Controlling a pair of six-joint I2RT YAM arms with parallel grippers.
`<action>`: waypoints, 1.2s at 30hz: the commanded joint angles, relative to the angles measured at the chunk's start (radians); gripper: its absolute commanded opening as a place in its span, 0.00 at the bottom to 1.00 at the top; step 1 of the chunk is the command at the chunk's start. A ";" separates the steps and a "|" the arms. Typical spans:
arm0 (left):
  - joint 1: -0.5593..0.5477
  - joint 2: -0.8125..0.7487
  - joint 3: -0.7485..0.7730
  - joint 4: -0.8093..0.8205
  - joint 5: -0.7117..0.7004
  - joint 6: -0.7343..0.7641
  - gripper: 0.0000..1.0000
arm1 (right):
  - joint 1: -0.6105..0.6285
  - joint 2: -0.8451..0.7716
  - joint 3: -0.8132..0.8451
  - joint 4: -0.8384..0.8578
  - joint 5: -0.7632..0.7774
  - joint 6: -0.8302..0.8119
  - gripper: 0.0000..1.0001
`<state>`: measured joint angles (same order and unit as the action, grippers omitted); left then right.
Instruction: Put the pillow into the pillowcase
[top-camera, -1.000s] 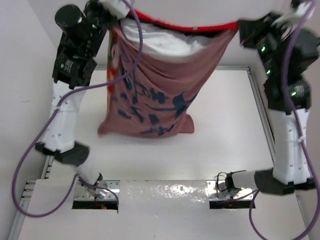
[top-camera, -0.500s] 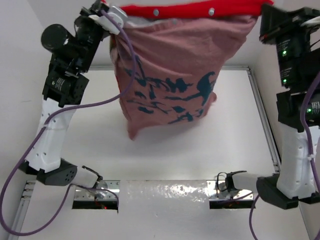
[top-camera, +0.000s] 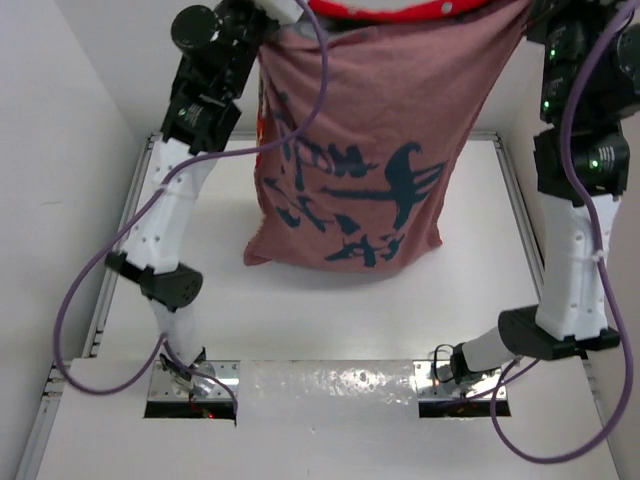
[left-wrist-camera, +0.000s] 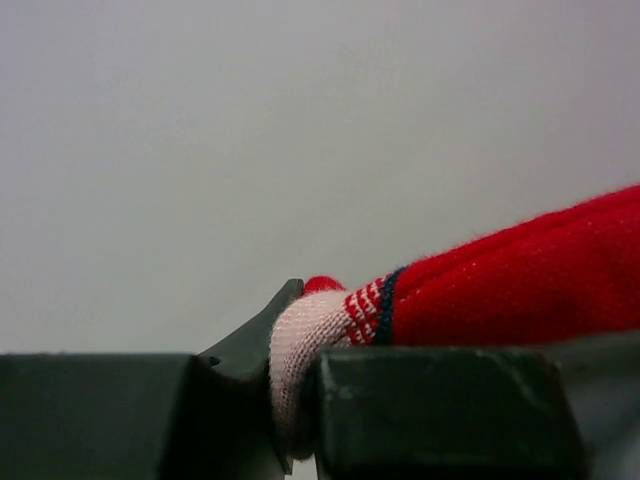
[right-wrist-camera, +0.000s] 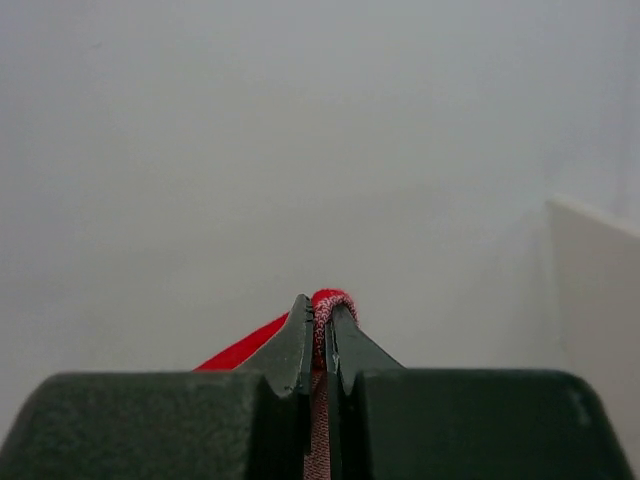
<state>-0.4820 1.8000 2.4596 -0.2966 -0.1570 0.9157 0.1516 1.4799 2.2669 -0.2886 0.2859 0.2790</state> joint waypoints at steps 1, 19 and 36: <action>-0.015 0.124 0.080 0.242 -0.038 -0.048 0.00 | -0.007 0.057 0.103 0.208 0.214 -0.246 0.00; 0.321 -0.100 -0.176 0.217 0.009 -0.550 0.00 | 0.455 -0.044 -0.254 0.085 -0.553 -0.049 0.00; 1.585 -0.100 -0.461 -0.838 0.815 -0.452 1.00 | 0.928 0.297 -0.295 -0.146 -0.605 -0.247 0.99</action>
<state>1.0355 1.6424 2.0296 -0.8787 0.5888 0.3626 1.1435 1.9491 1.9835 -0.5308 -0.4213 0.0330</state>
